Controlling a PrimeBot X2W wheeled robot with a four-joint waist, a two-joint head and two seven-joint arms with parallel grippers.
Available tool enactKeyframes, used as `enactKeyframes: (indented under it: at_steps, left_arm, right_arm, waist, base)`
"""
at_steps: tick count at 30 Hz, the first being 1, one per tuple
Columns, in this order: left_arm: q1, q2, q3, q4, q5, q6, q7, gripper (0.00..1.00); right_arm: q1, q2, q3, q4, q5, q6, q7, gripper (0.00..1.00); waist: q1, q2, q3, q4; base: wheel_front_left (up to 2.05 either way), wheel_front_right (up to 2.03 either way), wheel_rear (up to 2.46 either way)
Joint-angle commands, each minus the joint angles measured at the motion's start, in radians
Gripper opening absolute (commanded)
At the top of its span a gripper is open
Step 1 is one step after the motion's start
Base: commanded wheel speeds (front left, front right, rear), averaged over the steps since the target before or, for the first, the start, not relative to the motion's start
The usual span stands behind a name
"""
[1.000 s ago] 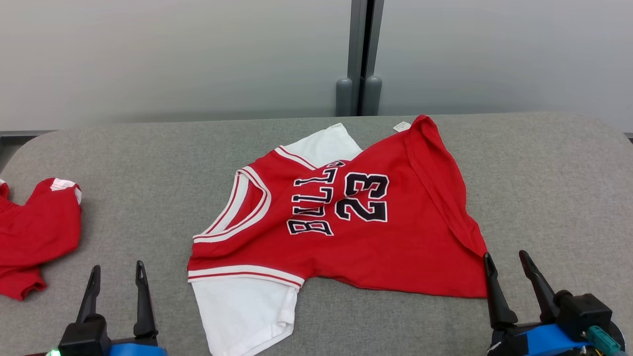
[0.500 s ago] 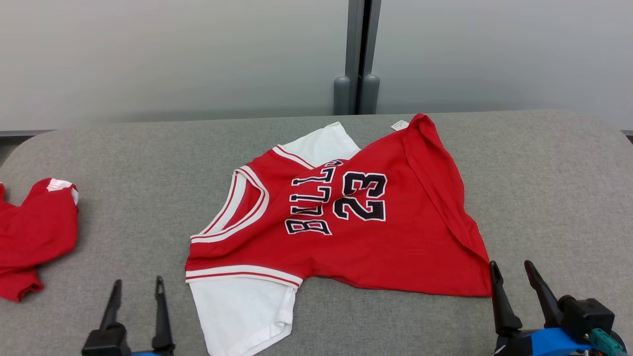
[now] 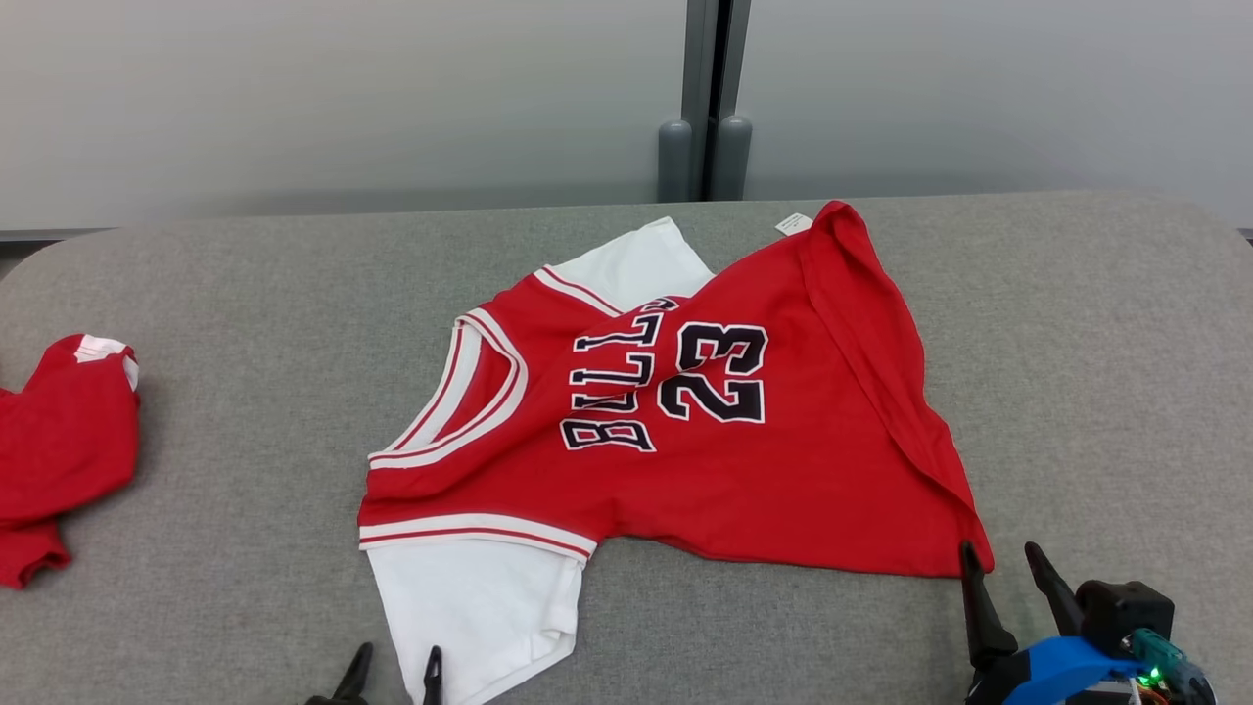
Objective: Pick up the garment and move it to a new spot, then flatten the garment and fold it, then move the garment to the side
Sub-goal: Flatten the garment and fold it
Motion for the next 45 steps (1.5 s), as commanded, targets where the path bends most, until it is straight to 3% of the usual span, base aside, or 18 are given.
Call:
enactKeyframes:
  at_steps: [1,17,18,19,20,21,26,33,40,44,45]
  left_arm:
    - [-0.013,0.000,-0.011,0.011,-0.001,-0.002,-0.001,1.00]
    - [-0.033,-0.012,-0.102,0.165,-0.068,-0.004,0.011,1.00]
    - [-0.038,-0.012,-0.112,0.178,-0.078,-0.008,0.015,1.00]
    - [-0.041,-0.013,-0.119,0.190,-0.087,-0.012,0.020,0.87]
    - [-0.044,-0.015,-0.129,0.200,-0.091,-0.015,0.025,0.37]
    - [-0.047,-0.016,-0.140,0.207,-0.101,-0.019,0.024,0.00]
    - [-0.070,-0.010,-0.169,0.185,-0.163,-0.023,0.014,0.00]
    - [-0.162,-0.001,-0.137,0.014,-0.214,-0.029,-0.002,0.00]
    - [-0.383,0.058,-0.115,-0.099,-0.239,-0.034,0.009,0.00]
    - [-0.674,0.121,-0.106,-0.094,-0.281,-0.038,0.087,0.00]
    - [-0.674,0.121,-0.106,-0.094,-0.281,-0.038,0.087,0.00]
  right_arm:
    - [-0.016,-0.002,-0.002,0.016,0.002,0.000,-0.005,1.00]
    - [-0.117,0.000,0.013,0.254,0.012,0.000,-0.009,1.00]
    - [-0.119,0.000,0.024,0.271,0.019,0.000,-0.008,0.47]
    - [-0.121,0.002,0.034,0.284,0.032,0.000,-0.007,0.16]
    - [-0.123,0.003,0.043,0.291,0.045,0.001,-0.007,0.00]
    - [-0.126,0.003,0.052,0.293,0.061,0.001,-0.006,0.00]
    - [-0.097,0.000,0.088,0.210,0.117,0.001,-0.010,0.00]
    - [-0.118,-0.024,0.197,0.044,0.179,0.001,-0.011,0.00]
    - [-0.304,-0.091,0.284,-0.038,0.219,0.000,0.026,0.00]
    - [-0.566,-0.137,0.303,-0.022,0.263,0.000,0.071,0.00]
    - [-0.566,-0.137,0.303,-0.022,0.263,0.000,0.071,0.00]
  waist:
    - [-0.0001,-0.0001,0.004,0.001]
    - [-0.0001,-0.0001,0.025,0.013]
    - [-0.0001,-0.0001,0.025,0.013]
    - [-0.0001,-0.0001,0.024,0.013]
    - [-0.0001,-0.0001,0.023,0.013]
    - [-0.0001,-0.0001,0.021,0.014]
    - [-0.0001,-0.0001,0.011,0.014]
    - [-0.0001,-0.0001,0.018,-0.002]
    - [-0.0001,-0.0001,0.067,-0.021]
    - [-0.0001,-0.0001,0.156,-0.038]
    - [-0.0001,-0.0001,0.156,-0.038]
  base:
    - [0.00,0.00,0.00]
    - [0.00,0.00,0.00]
    - [0.00,0.00,0.00]
    - [0.00,0.00,0.00]
    - [0.00,0.00,0.00]
    - [0.00,0.00,0.00]
    - [0.00,0.00,0.00]
    - [0.00,0.00,0.00]
    - [0.00,0.00,0.00]
    - [0.00,0.00,0.00]
    - [0.00,0.00,0.00]
